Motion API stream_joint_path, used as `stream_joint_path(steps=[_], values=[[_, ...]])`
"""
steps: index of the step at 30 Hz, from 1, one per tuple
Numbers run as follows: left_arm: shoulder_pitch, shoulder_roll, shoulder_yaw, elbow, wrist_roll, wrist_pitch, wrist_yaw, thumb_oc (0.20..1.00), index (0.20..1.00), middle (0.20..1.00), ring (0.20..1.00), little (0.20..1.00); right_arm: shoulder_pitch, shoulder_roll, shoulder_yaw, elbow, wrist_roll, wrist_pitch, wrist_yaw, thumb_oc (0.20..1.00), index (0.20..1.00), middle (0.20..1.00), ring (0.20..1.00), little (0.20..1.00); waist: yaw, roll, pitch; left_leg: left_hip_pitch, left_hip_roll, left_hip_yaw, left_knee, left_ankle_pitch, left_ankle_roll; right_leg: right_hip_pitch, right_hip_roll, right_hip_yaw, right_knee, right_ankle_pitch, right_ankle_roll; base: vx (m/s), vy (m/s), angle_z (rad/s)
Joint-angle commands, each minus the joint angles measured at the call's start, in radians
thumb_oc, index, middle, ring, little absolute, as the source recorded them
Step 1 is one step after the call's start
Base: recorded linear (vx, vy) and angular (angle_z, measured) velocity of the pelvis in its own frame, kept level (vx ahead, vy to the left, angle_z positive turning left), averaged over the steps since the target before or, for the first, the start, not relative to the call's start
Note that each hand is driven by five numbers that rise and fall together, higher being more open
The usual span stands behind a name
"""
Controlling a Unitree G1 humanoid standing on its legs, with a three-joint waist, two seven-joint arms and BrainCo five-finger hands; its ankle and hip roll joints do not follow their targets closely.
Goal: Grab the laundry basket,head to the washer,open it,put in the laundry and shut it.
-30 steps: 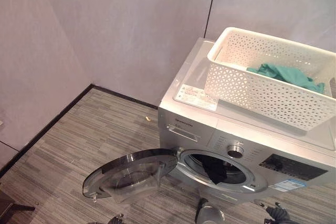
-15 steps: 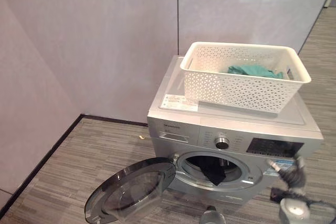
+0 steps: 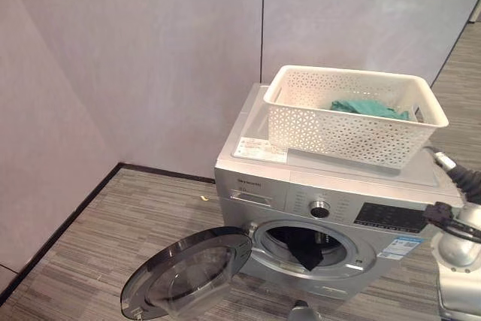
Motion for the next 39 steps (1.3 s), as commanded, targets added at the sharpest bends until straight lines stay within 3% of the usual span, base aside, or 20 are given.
stream_joint_path(steps=[1, 4, 6, 7, 8, 9, 10, 11, 14, 16, 19, 23, 39], values=[[-0.057, 0.024, 0.003, 0.011, 0.071, -0.03, 0.015, 1.0, 1.0, 1.0, 1.0, 1.0, -0.087, -0.108, -0.135, -0.08, -0.103, -0.026, -0.052, 1.0, 1.0, 1.0, 1.0, 1.0, 0.015, -0.027, 0.024, 0.081, -0.034, -0.07, -0.034, -0.128, 0.124, -0.072, -0.013, 0.007, -0.157, 0.146, 0.088, 0.02, -0.019, 0.03], [-0.056, 0.039, -0.031, 0.01, 0.125, -0.032, 0.005, 1.0, 1.0, 1.0, 1.0, 1.0, -0.121, -0.263, -0.189, -0.07, -0.141, -0.005, -0.039, 1.0, 1.0, 1.0, 1.0, 1.0, 0.024, -0.037, 0.023, 0.077, -0.027, -0.074, -0.036, -0.124, 0.119, -0.069, -0.01, 0.006, -0.163, 0.147, 0.089, 0.01, -0.018, 0.06], [-0.062, 0.051, -0.066, 0.006, 0.148, -0.032, -0.005, 1.0, 1.0, 1.0, 1.0, 1.0, -0.173, -0.359, -0.166, -0.043, -0.109, -0.002, -0.003, 1.0, 1.0, 1.0, 1.0, 1.0, 0.035, -0.047, 0.024, 0.075, -0.025, -0.076, -0.035, -0.124, 0.117, -0.066, -0.008, 0.007, -0.167, 0.15, 0.088, 0.0, -0.007, 0.02], [-0.072, 0.069, -0.093, 0.002, 0.165, -0.029, -0.015, 1.0, 1.0, 1.0, 1.0, 1.0, -0.208, -0.457, -0.143, -0.001, -0.067, 0.007, 0.055, 1.0, 1.0, 1.0, 1.0, 1.0, 0.044, -0.056, 0.024, 0.076, -0.022, -0.076, -0.033, -0.127, 0.116, -0.06, -0.006, 0.004, -0.169, 0.15, 0.089, 0.0, 0.0, 0.0], [-0.073, 0.068, -0.093, 0.002, 0.165, -0.029, -0.015, 1.0, 1.0, 1.0, 1.0, 1.0, -0.213, -0.463, -0.141, 0.005, -0.064, 0.006, 0.055, 1.0, 1.0, 1.0, 1.0, 1.0, 0.042, -0.059, 0.024, 0.074, -0.025, -0.077, -0.034, -0.122, 0.115, -0.061, -0.01, 0.005, -0.171, 0.153, 0.088, 0.0, 0.0, 0.0], [-0.078, 0.077, -0.108, -0.002, 0.169, -0.028, -0.019, 1.0, 1.0, 1.0, 1.0, 1.0, -0.225, -0.518, -0.123, 0.063, -0.011, 0.014, 0.11, 1.0, 1.0, 1.0, 1.0, 1.0, 0.046, -0.066, 0.026, 0.073, -0.026, -0.079, -0.033, -0.121, 0.114, -0.06, -0.01, 0.005, -0.172, 0.155, 0.087, 0.0, 0.0, 0.0], [-0.087, 0.094, -0.125, -0.005, 0.155, -0.021, -0.041, 1.0, 1.0, 1.0, 1.0, 1.0, -0.247, -0.633, -0.078, 0.191, 0.069, 0.065, 0.237, 1.0, 1.0, 1.0, 1.0, 1.0, 0.056, -0.078, 0.027, 0.072, -0.022, -0.077, -0.032, -0.123, 0.112, -0.056, -0.007, -0.001, -0.176, 0.156, 0.086, 0.0, 0.0, 0.0], [-0.088, 0.091, -0.122, -0.005, 0.155, -0.021, -0.041, 1.0, 1.0, 1.0, 1.0, 1.0, -0.259, -0.642, -0.069, 0.201, 0.073, 0.062, 0.237, 1.0, 1.0, 1.0, 1.0, 1.0, 0.053, -0.08, 0.026, 0.069, -0.028, -0.079, -0.034, -0.117, 0.111, -0.059, -0.013, 0.001, -0.179, 0.161, 0.085, 0.0, 0.0, 0.0], [-0.086, 0.1, -0.16, -0.019, 0.1, -0.003, -0.099, 1.0, 1.0, 1.0, 1.0, 1.0, -0.33, -0.804, 0.027, 0.395, 0.168, 0.136, 0.461, 1.0, 1.0, 1.0, 1.0, 1.0, 0.072, -0.092, 0.029, 0.066, -0.014, -0.083, -0.031, -0.119, 0.105, -0.046, -0.009, -0.011, -0.189, 0.16, 0.081, 0.0, 0.0, 0.0], [-0.085, 0.102, -0.17, -0.022, 0.09, 0.0, -0.106, 1.0, 1.0, 1.0, 1.0, 1.0, -0.377, -0.826, 0.085, 0.46, 0.188, 0.145, 0.508, 1.0, 1.0, 1.0, 1.0, 1.0, 0.078, -0.096, 0.031, 0.065, -0.011, -0.086, -0.03, -0.118, 0.104, -0.043, -0.01, -0.014, -0.191, 0.16, 0.08, 0.0, -0.005, 0.08], [-0.087, 0.108, -0.171, -0.028, 0.065, 0.014, -0.135, 1.0, 1.0, 1.0, 1.0, 1.0, -0.511, -0.852, 0.304, 0.651, 0.152, 0.164, 0.632, 1.0, 1.0, 1.0, 1.0, 1.0, 0.096, -0.107, 0.039, 0.054, -0.001, -0.101, -0.032, -0.108, 0.094, -0.032, -0.011, -0.03, -0.201, 0.153, 0.075, 0.01, -0.023, 0.07], [-0.078, 0.114, -0.163, -0.024, 0.048, 0.02, -0.151, 1.0, 1.0, 1.0, 1.0, 1.0, -0.574, -0.853, 0.42, 0.766, 0.126, 0.171, 0.693, 1.0, 1.0, 1.0, 1.0, 1.0, 0.105, -0.108, 0.046, 0.039, 0.009, -0.114, -0.038, -0.095, 0.084, -0.027, -0.011, -0.044, -0.207, 0.147, 0.073, 0.02, -0.025, 0.2], [-0.084, 0.152, -0.145, -0.008, 0.008, 0.009, -0.16, 1.0, 1.0, 1.0, 1.0, 1.0, -0.811, -0.874, 0.747, 0.983, 0.137, 0.142, 0.783, 1.0, 1.0, 1.0, 1.0, 1.0, 0.134, -0.113, 0.075, -0.056, 0.058, -0.136, -0.062, -0.015, 0.036, -0.067, 0.012, -0.064, -0.221, 0.118, 0.059, 0.02, -0.045, 0.1]])
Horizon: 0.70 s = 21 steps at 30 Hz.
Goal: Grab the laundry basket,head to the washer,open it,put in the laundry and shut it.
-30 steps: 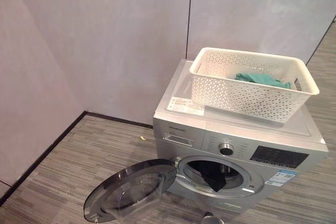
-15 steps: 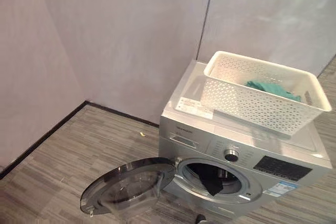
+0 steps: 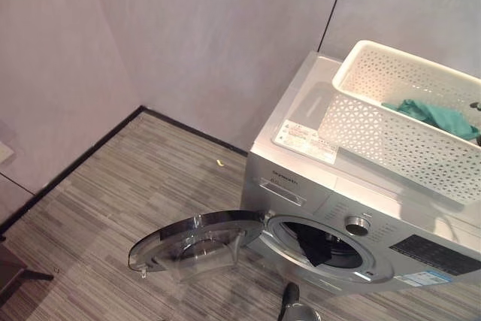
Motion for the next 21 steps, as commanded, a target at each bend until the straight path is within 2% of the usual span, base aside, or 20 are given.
stream_joint_path(steps=[1, 7, 12, 15, 16, 20, 21], values=[[-0.004, 0.062, -0.027, 0.001, -0.009, -0.004, -0.005, 1.0, 1.0, 1.0, 1.0, 1.0, -0.106, -0.015, 0.068, 0.021, 0.017, -0.015, -0.011, 1.0, 1.0, 1.0, 1.0, 1.0, 0.026, -0.05, -0.026, 0.077, 0.017, -0.018, -0.063, -0.036, 0.043, -0.085, 0.002, 0.068, -0.11, 0.079, 0.057, 0.03, -0.07, 0.11], [-0.009, 0.074, -0.023, -0.015, -0.04, -0.007, -0.023, 1.0, 1.0, 1.0, 1.0, 1.0, -0.125, -0.067, 0.162, 0.018, 0.025, -0.019, 0.078, 1.0, 1.0, 1.0, 1.0, 1.0, 0.029, -0.053, -0.044, 0.058, 0.059, -0.009, -0.075, 0.001, 0.012, -0.084, 0.031, 0.053, -0.103, 0.042, 0.04, 0.06, -0.089, 0.2], [0.002, 0.076, -0.013, -0.036, -0.08, -0.012, -0.038, 1.0, 1.0, 1.0, 1.0, 1.0, -0.185, -0.097, 0.28, -0.007, 0.035, -0.03, 0.139, 1.0, 1.0, 1.0, 1.0, 1.0, 0.033, -0.047, -0.056, 0.056, 0.09, 0.001, -0.066, 0.054, -0.007, -0.081, 0.061, 0.043, -0.089, 0.02, 0.027, 0.07, -0.086, -0.04], [0.02, 0.078, -0.003, -0.041, -0.111, -0.015, -0.051, 1.0, 1.0, 1.0, 1.0, 1.0, -0.292, -0.139, 0.43, -0.033, 0.081, -0.044, 0.208, 1.0, 1.0, 1.0, 1.0, 1.0, 0.036, -0.043, -0.068, 0.072, 0.129, 0.013, -0.045, 0.135, -0.025, -0.077, 0.099, 0.037, -0.058, -0.012, 0.01, 0.14, -0.14, -0.08], [0.02, 0.076, -0.002, -0.041, -0.111, -0.015, -0.05, 1.0, 1.0, 1.0, 1.0, 1.0, -0.303, -0.139, 0.441, -0.031, 0.082, -0.044, 0.209, 1.0, 1.0, 1.0, 1.0, 1.0, 0.035, -0.04, -0.068, 0.072, 0.129, 0.014, -0.046, 0.136, -0.025, -0.077, 0.099, 0.037, -0.058, -0.012, 0.009, 0.11, -0.11, -0.1], [0.043, 0.079, 0.013, -0.039, -0.132, -0.015, -0.058, 1.0, 1.0, 1.0, 1.0, 1.0, -0.393, -0.186, 0.559, -0.051, 0.094, -0.056, 0.242, 1.0, 1.0, 1.0, 1.0, 1.0, 0.033, -0.038, -0.075, 0.089, 0.156, 0.017, -0.034, 0.21, -0.032, -0.077, 0.12, 0.03, -0.021, -0.04, -0.003, 0.09, -0.08, -0.07], [0.044, 0.078, 0.014, -0.039, -0.132, -0.015, -0.058, 1.0, 1.0, 1.0, 1.0, 1.0, -0.4, -0.186, 0.566, -0.05, 0.094, -0.056, 0.242, 1.0, 1.0, 1.0, 1.0, 1.0, 0.032, -0.037, -0.075, 0.089, 0.156, 0.018, -0.035, 0.21, -0.032, -0.077, 0.121, 0.03, -0.02, -0.04, -0.003, 0.08, -0.064, -0.11]])
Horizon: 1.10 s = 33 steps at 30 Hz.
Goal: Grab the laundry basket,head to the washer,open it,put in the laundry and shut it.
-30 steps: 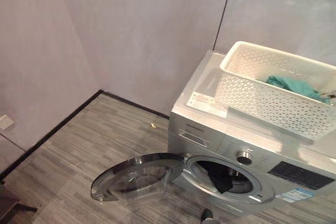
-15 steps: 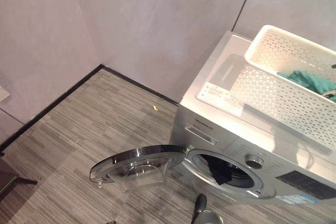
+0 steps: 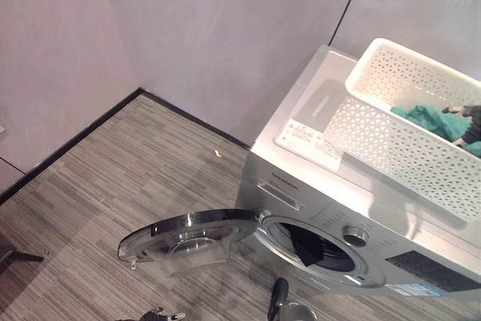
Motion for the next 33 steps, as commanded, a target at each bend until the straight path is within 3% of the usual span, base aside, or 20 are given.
stream_joint_path(steps=[1, 6, 9, 17, 21, 27, 33], values=[[0.045, 0.046, -0.029, 0.011, -0.047, -0.006, -0.022, 1.0, 1.0, 1.0, 1.0, 1.0, -0.062, -0.051, 0.052, -0.016, 0.023, -0.009, 0.018, 1.0, 1.0, 1.0, 1.0, 1.0, 0.022, -0.045, -0.064, 0.124, 0.059, 0.036, -0.04, 0.182, 0.035, -0.075, 0.028, 0.033, 0.012, -0.028, 0.026, 0.11, -0.091, -0.17], [0.081, 0.045, -0.007, 0.001, -0.071, -0.007, -0.044, 1.0, 1.0, 1.0, 1.0, 1.0, -0.028, -0.062, 0.06, -0.021, -0.011, -0.024, 0.031, 1.0, 1.0, 1.0, 1.0, 1.0, 0.018, -0.033, -0.071, 0.132, 0.085, 0.049, -0.022, 0.265, 0.036, -0.086, 0.059, 0.033, 0.047, -0.067, 0.008, 0.11, -0.096, -0.17], [0.1, 0.052, 0.007, -0.019, -0.092, -0.01, -0.05, 1.0, 1.0, 1.0, 1.0, 1.0, 0.046, -0.041, 0.005, -0.018, -0.024, -0.034, 0.039, 1.0, 1.0, 1.0, 1.0, 1.0, 0.027, -0.022, -0.07, 0.123, 0.096, 0.048, -0.008, 0.32, 0.035, -0.091, 0.073, 0.027, 0.054, -0.084, -0.004, 0.08, -0.089, -0.15], [0.111, 0.067, -0.002, -0.054, -0.121, -0.02, -0.047, 1.0, 1.0, 1.0, 1.0, 1.0, 0.09, -0.003, -0.019, 0.021, -0.008, -0.039, 0.048, 1.0, 1.0, 1.0, 1.0, 1.0, 0.043, -0.003, -0.052, 0.074, 0.111, 0.031, 0.001, 0.409, 0.028, -0.13, 0.084, 0.027, 0.065, -0.106, -0.022, 0.04, -0.059, 0.01], [0.098, 0.074, -0.015, -0.063, -0.133, -0.023, -0.041, 1.0, 1.0, 1.0, 1.0, 1.0, 0.088, 0.04, -0.002, 0.042, -0.013, -0.037, 0.048, 1.0, 1.0, 1.0, 1.0, 1.0, 0.052, 0.013, -0.037, 0.045, 0.129, 0.027, 0.006, 0.439, 0.016, -0.155, 0.101, 0.043, 0.072, -0.133, -0.023, 0.03, -0.039, 0.02], [0.074, 0.077, -0.034, -0.079, -0.141, -0.029, -0.032, 1.0, 1.0, 1.0, 1.0, 1.0, 0.089, 0.083, 0.01, 0.054, -0.008, -0.038, 0.049, 1.0, 1.0, 1.0, 1.0, 1.0, 0.058, 0.011, -0.019, 0.009, 0.14, 0.018, 0.009, 0.475, 0.012, -0.178, 0.107, 0.042, 0.072, -0.136, -0.035, -0.01, -0.039, 0.09], [0.059, 0.077, -0.046, -0.086, -0.147, -0.036, -0.024, 1.0, 1.0, 1.0, 1.0, 1.0, 0.076, 0.1, 0.031, 0.03, 0.019, -0.038, 0.063, 1.0, 1.0, 1.0, 1.0, 1.0, 0.063, 0.005, -0.016, -0.01, 0.147, 0.014, 0.002, 0.477, 0.005, -0.182, 0.114, 0.04, 0.056, -0.133, -0.036, -0.01, -0.007, 0.08]])
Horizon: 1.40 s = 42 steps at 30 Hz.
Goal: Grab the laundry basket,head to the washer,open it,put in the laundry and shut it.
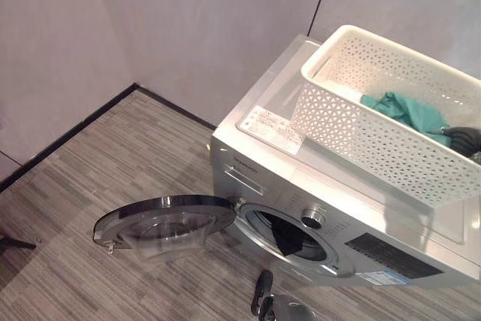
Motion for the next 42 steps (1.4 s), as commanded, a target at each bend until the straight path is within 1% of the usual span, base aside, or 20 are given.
stream_joint_path(steps=[1, 3, 4, 5, 6, 10, 12, 14, 16, 18, 19, 23, 27, 28, 32, 33, 34, 40, 41, 42], values=[[-0.034, 0.035, -0.035, -0.027, -0.029, -0.026, 0.009, 1.0, 1.0, 1.0, 1.0, 1.0, -0.028, 0.028, 0.055, 0.002, 0.034, -0.001, 0.01, 1.0, 1.0, 1.0, 1.0, 1.0, 0.011, -0.032, 0.035, 0.142, 0.014, -0.028, 0.081, 0.284, -0.022, 0.053, -0.009, 0.043, -0.062, -0.014, 0.032, 0.0, 0.007, 0.04], [-0.033, 0.036, -0.039, -0.027, -0.028, -0.028, 0.009, 1.0, 1.0, 1.0, 1.0, 1.0, -0.04, 0.026, 0.065, -0.016, 0.045, -0.003, 0.015, 1.0, 1.0, 1.0, 1.0, 1.0, 0.013, -0.036, 0.031, 0.145, 0.016, -0.029, 0.078, 0.277, -0.022, 0.059, -0.01, 0.042, -0.068, -0.011, 0.033, 0.01, 0.024, 0.04], [-0.033, 0.038, -0.036, -0.024, -0.027, -0.029, 0.011, 1.0, 1.0, 1.0, 1.0, 1.0, -0.049, 0.018, 0.076, -0.045, 0.051, -0.004, 0.019, 0.536, 0.536, 0.536, 0.536, 0.536, 0.013, -0.04, 0.028, 0.149, 0.016, -0.031, 0.076, 0.265, -0.022, 0.07, -0.011, 0.041, -0.075, -0.006, 0.036, 0.01, 0.031, 0.0], [-0.033, 0.038, -0.035, -0.024, -0.027, -0.029, 0.011, 1.0, 1.0, 1.0, 1.0, 1.0, -0.051, 0.018, 0.077, -0.046, 0.051, -0.004, 0.02, 0.451, 0.451, 0.451, 0.451, 0.451, 0.013, -0.039, 0.028, 0.15, 0.016, -0.031, 0.076, 0.265, -0.022, 0.071, -0.011, 0.041, -0.076, -0.006, 0.036, 0.0, 0.035, 0.01], [-0.034, 0.038, -0.032, -0.023, -0.026, -0.028, 0.009, 1.0, 1.0, 1.0, 1.0, 1.0, -0.052, 0.018, 0.084, -0.055, 0.054, -0.006, 0.021, 0.2, 0.2, 0.2, 0.2, 0.2, 0.014, -0.041, 0.027, 0.153, 0.015, -0.032, 0.075, 0.259, -0.021, 0.076, -0.012, 0.039, -0.079, -0.003, 0.037, -0.01, 0.035, 0.02], [-0.025, 0.045, -0.026, -0.026, -0.022, -0.032, 0.008, 1.0, 1.0, 1.0, 1.0, 1.0, -0.037, 0.01, 0.067, -0.076, 0.076, -0.01, 0.024, 0.2, 0.2, 0.2, 0.2, 0.2, 0.018, -0.047, 0.022, 0.162, 0.01, -0.039, 0.07, 0.237, -0.02, 0.095, -0.018, 0.037, -0.086, 0.005, 0.044, -0.01, 0.044, 0.1], [-0.015, 0.049, -0.011, -0.013, -0.014, -0.033, 0.007, 1.0, 1.0, 1.0, 1.0, 1.0, -0.017, 0.01, 0.019, -0.074, 0.076, -0.014, -0.007, 0.2, 0.2, 0.2, 0.2, 0.2, 0.02, -0.055, 0.009, 0.179, 0.0, -0.04, 0.067, 0.195, -0.017, 0.117, -0.029, 0.039, -0.095, 0.019, 0.053, 0.0, 0.085, 0.13], [-0.015, 0.05, -0.011, -0.013, -0.014, -0.034, 0.007, 1.0, 1.0, 1.0, 1.0, 1.0, -0.012, 0.01, 0.014, -0.075, 0.075, -0.014, -0.007, 0.2, 0.2, 0.2, 0.2, 0.2, 0.021, -0.057, 0.01, 0.18, 0.0, -0.04, 0.068, 0.194, -0.016, 0.118, -0.029, 0.039, -0.096, 0.019, 0.053, 0.0, 0.048, 0.08], [-0.007, 0.047, -0.002, -0.003, -0.01, -0.036, 0.01, 1.0, 1.0, 1.0, 1.0, 1.0, 0.014, 0.026, -0.091, -0.021, 0.079, -0.014, -0.077, 0.2, 0.2, 0.2, 0.2, 0.2, 0.021, -0.063, -0.001, 0.197, -0.013, -0.04, 0.068, 0.148, -0.01, 0.138, -0.044, 0.043, -0.103, 0.035, 0.063, -0.02, 0.104, 0.08], [-0.007, 0.046, -0.001, 0.006, -0.006, -0.037, 0.013, 1.0, 1.0, 1.0, 1.0, 1.0, 0.027, 0.042, -0.154, 0.022, 0.084, -0.012, -0.119, 0.2, 0.2, 0.2, 0.2, 0.2, 0.02, -0.075, -0.002, 0.197, -0.029, -0.039, 0.066, 0.139, -0.001, 0.143, -0.06, 0.037, -0.112, 0.059, 0.058, -0.07, 0.069, 0.08], [-0.008, 0.047, -0.002, 0.006, -0.006, -0.037, 0.013, 1.0, 1.0, 1.0, 1.0, 1.0, 0.032, 0.042, -0.159, 0.021, 0.084, -0.012, -0.12, 0.2, 0.2, 0.2, 0.2, 0.2, 0.02, -0.077, -0.002, 0.196, -0.03, -0.039, 0.066, 0.139, -0.001, 0.143, -0.061, 0.037, -0.112, 0.06, 0.058, -0.08, 0.069, 0.06], [-0.005, 0.046, -0.002, 0.01, -0.005, -0.038, 0.019, 1.0, 1.0, 1.0, 1.0, 1.0, 0.032, 0.057, -0.272, 0.087, 0.107, -0.01, -0.206, 0.2, 0.2, 0.2, 0.2, 0.2, 0.021, -0.083, -0.011, 0.211, -0.047, -0.041, 0.062, 0.091, 0.006, 0.159, -0.078, 0.047, -0.12, 0.076, 0.071, -0.03, 0.077, 0.02], [-0.008, 0.052, -0.002, 0.017, -0.005, -0.045, 0.028, 1.0, 1.0, 1.0, 1.0, 1.0, -0.025, 0.039, -0.32, 0.144, 0.094, -0.016, -0.294, 0.2, 0.2, 0.2, 0.2, 0.2, 0.026, -0.092, -0.013, 0.224, -0.064, -0.045, 0.058, 0.043, 0.013, 0.171, -0.097, 0.053, -0.126, 0.092, 0.085, -0.05, 0.089, 0.04], [-0.007, 0.051, -0.005, 0.018, 0.001, -0.047, 0.034, 1.0, 1.0, 1.0, 1.0, 1.0, -0.057, 0.036, -0.336, 0.162, 0.093, -0.022, -0.335, 0.2, 0.2, 0.2, 0.2, 0.2, 0.027, -0.093, -0.014, 0.228, -0.071, -0.047, 0.057, 0.025, 0.016, 0.178, -0.106, 0.054, -0.13, 0.098, 0.091, -0.05, 0.082, 0.03], [-0.007, 0.053, -0.008, 0.021, 0.005, -0.048, 0.039, 1.0, 1.0, 1.0, 1.0, 1.0, -0.091, 0.033, -0.349, 0.18, 0.086, -0.022, -0.381, 0.2, 0.2, 0.2, 0.2, 0.2, 0.029, -0.093, -0.015, 0.233, -0.08, -0.05, 0.054, 0.001, 0.02, 0.185, -0.115, 0.054, -0.135, 0.106, 0.096, -0.05, 0.072, 0.05], [-0.009, 0.052, -0.011, 0.027, 0.011, -0.052, 0.046, 1.0, 1.0, 1.0, 1.0, 1.0, -0.102, 0.041, -0.394, 0.196, 0.076, -0.023, -0.443, 0.2, 0.2, 0.2, 0.2, 0.2, 0.031, -0.095, -0.014, 0.236, -0.091, -0.055, 0.048, -0.032, 0.024, 0.193, -0.131, 0.05, -0.142, 0.119, 0.106, -0.05, 0.08, 0.05], [-0.009, 0.052, -0.011, 0.027, 0.011, -0.052, 0.046, 1.0, 1.0, 1.0, 1.0, 1.0, -0.101, 0.041, -0.394, 0.196, 0.076, -0.023, -0.443, 0.2, 0.2, 0.2, 0.2, 0.2, 0.031, -0.095, -0.014, 0.237, -0.092, -0.055, 0.049, -0.032, 0.025, 0.193, -0.131, 0.05, -0.142, 0.119, 0.106, -0.07, 0.111, 0.07], [-0.018, 0.039, -0.03, 0.037, 0.04, -0.053, 0.062, 1.0, 1.0, 1.0, 1.0, 1.0, -0.108, 0.062, -0.49, 0.18, 0.03, -0.015, -0.579, 0.2, 0.2, 0.2, 0.2, 0.2, 0.033, -0.098, -0.011, 0.247, -0.115, -0.066, 0.042, -0.099, 0.037, 0.209, -0.161, 0.048, -0.159, 0.143, 0.124, -0.05, 0.08, 0.14], [-0.027, 0.038, -0.043, 0.037, 0.049, -0.053, 0.069, 1.0, 1.0, 1.0, 1.0, 1.0, -0.137, 0.066, -0.504, 0.194, 0.019, -0.008, -0.63, 0.2, 0.2, 0.2, 0.2, 0.2, 0.036, -0.102, -0.009, 0.247, -0.123, -0.074, 0.043, -0.113, 0.041, 0.214, -0.169, 0.048, -0.163, 0.152, 0.13, -0.05, 0.074, 0.09], [-0.028, 0.038, -0.043, 0.037, 0.049, -0.053, 0.069, 1.0, 1.0, 1.0, 1.0, 1.0, -0.139, 0.066, -0.503, 0.194, 0.019, -0.008, -0.63, 0.2, 0.2, 0.2, 0.2, 0.2, 0.036, -0.102, -0.009, 0.247, -0.123, -0.074, 0.044, -0.113, 0.041, 0.215, -0.17, 0.048, -0.163, 0.153, 0.13, -0.04, 0.068, 0.11]])
